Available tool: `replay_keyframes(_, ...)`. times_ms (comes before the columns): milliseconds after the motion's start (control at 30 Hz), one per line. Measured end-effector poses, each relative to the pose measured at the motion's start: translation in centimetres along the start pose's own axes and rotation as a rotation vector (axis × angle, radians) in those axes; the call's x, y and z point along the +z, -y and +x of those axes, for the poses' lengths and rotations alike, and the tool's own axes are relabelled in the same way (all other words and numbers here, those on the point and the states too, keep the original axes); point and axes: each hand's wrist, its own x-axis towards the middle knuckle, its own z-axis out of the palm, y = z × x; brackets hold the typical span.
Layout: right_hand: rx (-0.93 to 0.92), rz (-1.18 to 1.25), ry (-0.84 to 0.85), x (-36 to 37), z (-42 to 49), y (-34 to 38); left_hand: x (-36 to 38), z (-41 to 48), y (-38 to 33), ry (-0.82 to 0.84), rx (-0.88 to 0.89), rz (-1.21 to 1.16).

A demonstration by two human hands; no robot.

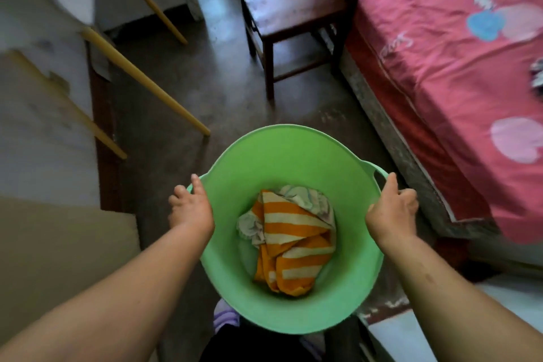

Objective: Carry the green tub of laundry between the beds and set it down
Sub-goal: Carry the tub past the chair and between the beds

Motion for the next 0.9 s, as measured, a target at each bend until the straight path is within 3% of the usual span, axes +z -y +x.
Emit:
replay_keyframes(467, -0.019, 0.027, -0.223, -15.1, 2.4, 20.2, -24.8, 13.7, 1.4, -0.225, 0.086, -0.037)
replay_keyframes(900, -0.081, 0.179, -0.323, -25.9, 18.8, 39.3, -47.2, 32.2, -6.9, -0.372, 0.049, 0.029)
